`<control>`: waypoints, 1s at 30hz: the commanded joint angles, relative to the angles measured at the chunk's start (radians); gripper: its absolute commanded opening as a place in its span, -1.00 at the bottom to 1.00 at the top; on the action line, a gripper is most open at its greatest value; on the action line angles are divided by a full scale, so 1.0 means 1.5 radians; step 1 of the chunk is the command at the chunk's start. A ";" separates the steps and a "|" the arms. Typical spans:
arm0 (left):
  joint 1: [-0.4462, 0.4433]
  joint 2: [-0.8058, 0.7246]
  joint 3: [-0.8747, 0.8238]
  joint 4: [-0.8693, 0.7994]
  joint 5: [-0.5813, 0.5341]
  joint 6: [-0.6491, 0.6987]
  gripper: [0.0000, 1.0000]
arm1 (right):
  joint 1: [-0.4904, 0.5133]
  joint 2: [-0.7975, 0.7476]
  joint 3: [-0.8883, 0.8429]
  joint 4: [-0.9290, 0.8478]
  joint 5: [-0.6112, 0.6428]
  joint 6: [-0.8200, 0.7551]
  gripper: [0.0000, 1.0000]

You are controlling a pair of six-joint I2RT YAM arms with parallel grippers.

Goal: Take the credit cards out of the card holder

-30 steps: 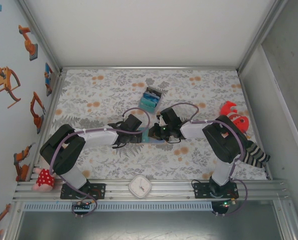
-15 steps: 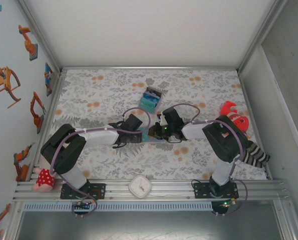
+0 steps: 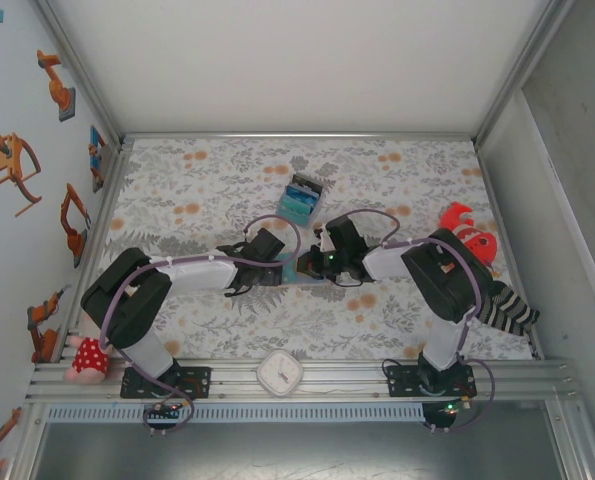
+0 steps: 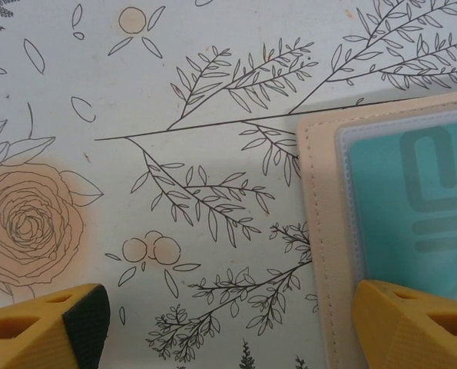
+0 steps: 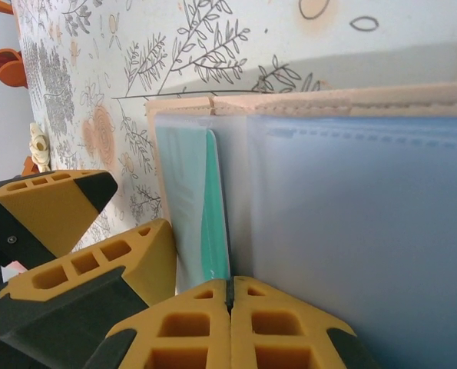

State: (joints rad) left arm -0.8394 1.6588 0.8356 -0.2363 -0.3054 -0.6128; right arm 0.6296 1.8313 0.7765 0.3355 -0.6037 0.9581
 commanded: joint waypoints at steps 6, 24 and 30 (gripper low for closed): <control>-0.008 0.016 -0.002 -0.035 0.020 0.003 0.68 | -0.023 -0.058 -0.019 -0.050 0.014 -0.046 -1.00; -0.004 -0.003 0.023 -0.029 0.016 0.020 0.70 | -0.035 -0.106 -0.012 -0.147 0.068 -0.091 -1.00; -0.008 -0.019 0.046 -0.027 0.024 0.030 0.74 | -0.036 -0.103 -0.012 -0.142 0.067 -0.087 -1.00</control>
State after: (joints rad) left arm -0.8455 1.6585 0.8684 -0.2539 -0.2855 -0.5941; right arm 0.5838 1.6951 0.7544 0.1375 -0.5186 0.8398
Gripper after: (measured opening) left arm 0.870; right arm 0.045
